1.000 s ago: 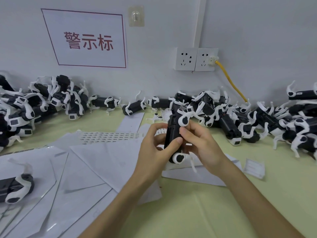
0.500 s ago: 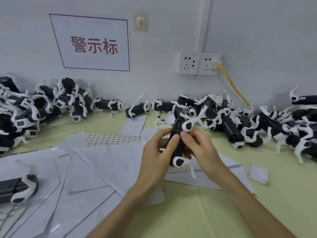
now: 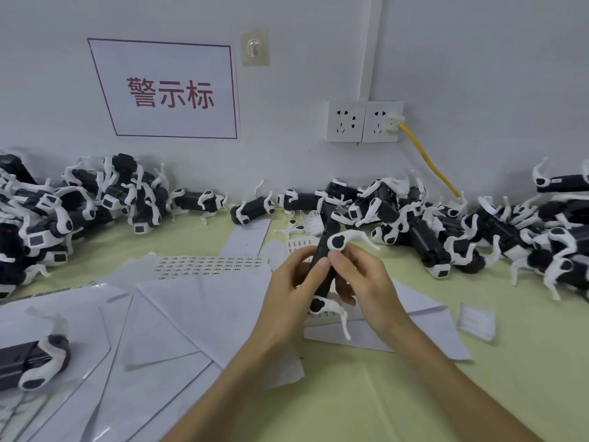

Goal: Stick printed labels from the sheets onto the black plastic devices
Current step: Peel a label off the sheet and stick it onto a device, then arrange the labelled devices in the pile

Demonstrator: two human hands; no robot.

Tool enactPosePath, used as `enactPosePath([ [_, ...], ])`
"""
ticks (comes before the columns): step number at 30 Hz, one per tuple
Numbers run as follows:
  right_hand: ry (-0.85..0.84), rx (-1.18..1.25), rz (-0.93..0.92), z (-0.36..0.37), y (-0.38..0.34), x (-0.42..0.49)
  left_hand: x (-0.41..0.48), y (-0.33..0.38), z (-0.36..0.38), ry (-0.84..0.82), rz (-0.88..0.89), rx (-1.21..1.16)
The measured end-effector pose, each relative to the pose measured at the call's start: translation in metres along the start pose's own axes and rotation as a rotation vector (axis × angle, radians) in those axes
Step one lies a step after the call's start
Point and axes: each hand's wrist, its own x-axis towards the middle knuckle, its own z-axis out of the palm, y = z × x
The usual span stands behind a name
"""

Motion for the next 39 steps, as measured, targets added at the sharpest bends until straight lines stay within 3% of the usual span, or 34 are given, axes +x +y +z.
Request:
enactPosePath([
  [8,-0.085,-0.079,0.059,-0.003,-0.001,0.002,0.009,-0.003,-0.012,0.02,0.021,0.129],
  [12,0.124,-0.345,-0.202,-0.007,-0.004,0.002,0.012,0.001,-0.018,0.021,-0.144,0.021],
  [15,0.231,-0.329,-0.381,-0.018,-0.016,0.003,0.015,0.002,-0.025,0.019,-0.228,0.011],
  [17,0.122,-0.432,-0.384,-0.027,-0.023,0.006,0.015,0.003,-0.026,-0.007,-0.266,0.047],
  [20,-0.248,-0.587,-0.147,-0.04,-0.022,0.008,0.014,0.002,-0.025,-0.036,-0.357,0.09],
  [22,-0.293,-0.579,-0.028,-0.043,-0.016,0.008,0.016,0.001,-0.027,0.012,-0.394,0.048],
  [26,-0.119,-0.37,0.196,-0.064,-0.01,0.017,0.02,0.006,-0.038,0.193,-0.361,-0.226],
  [29,-0.007,-0.218,0.403,-0.089,-0.012,0.023,0.021,0.006,-0.045,0.255,-0.243,-0.174],
  [33,0.053,-0.05,0.531,-0.115,-0.013,0.02,0.019,0.004,-0.04,0.225,-0.236,-0.129],
  [36,0.185,0.32,0.434,-0.125,-0.02,0.024,0.018,0.002,-0.036,0.181,-0.231,-0.104],
  [39,0.307,0.966,0.047,-0.154,-0.038,0.031,0.018,0.004,-0.032,0.148,-0.248,-0.098],
])
